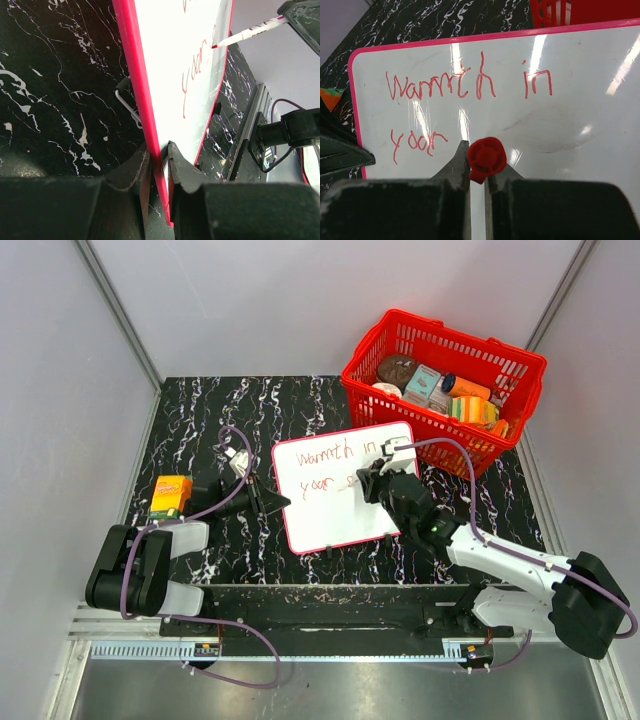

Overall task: Write a sentence on the whiteboard
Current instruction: Write on the whiteboard with the whiteboard.

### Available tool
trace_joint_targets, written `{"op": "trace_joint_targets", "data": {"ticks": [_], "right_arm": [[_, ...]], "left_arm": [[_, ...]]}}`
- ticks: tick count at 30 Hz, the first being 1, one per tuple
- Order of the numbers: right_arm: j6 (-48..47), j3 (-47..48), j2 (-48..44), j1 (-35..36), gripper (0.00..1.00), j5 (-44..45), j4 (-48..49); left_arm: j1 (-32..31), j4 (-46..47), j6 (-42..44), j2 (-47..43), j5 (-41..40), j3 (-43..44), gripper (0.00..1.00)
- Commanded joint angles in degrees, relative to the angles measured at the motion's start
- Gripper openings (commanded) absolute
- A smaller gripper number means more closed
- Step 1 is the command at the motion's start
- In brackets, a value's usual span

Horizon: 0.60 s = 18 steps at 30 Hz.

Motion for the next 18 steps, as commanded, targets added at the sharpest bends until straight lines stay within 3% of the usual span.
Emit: {"op": "trace_joint_targets", "data": {"ticks": [1, 8, 18], "right_arm": [[0.97, -0.28, 0.27, -0.31, 0.0, -1.94, 1.92], [2.82, 0.16, 0.45, -0.31, 0.0, -1.86, 3.77], [1.68, -2.3, -8.69, -0.31, 0.0, -0.89, 3.87]], "left_arm": [[-0.69, 1.4, 3.88, -0.43, -1.08, 1.46, 0.0], [-0.69, 1.32, 3.88, -0.43, -1.08, 1.46, 0.0], [-0.78, 1.32, 3.88, -0.43, -1.17, 1.55, 0.0]]}}
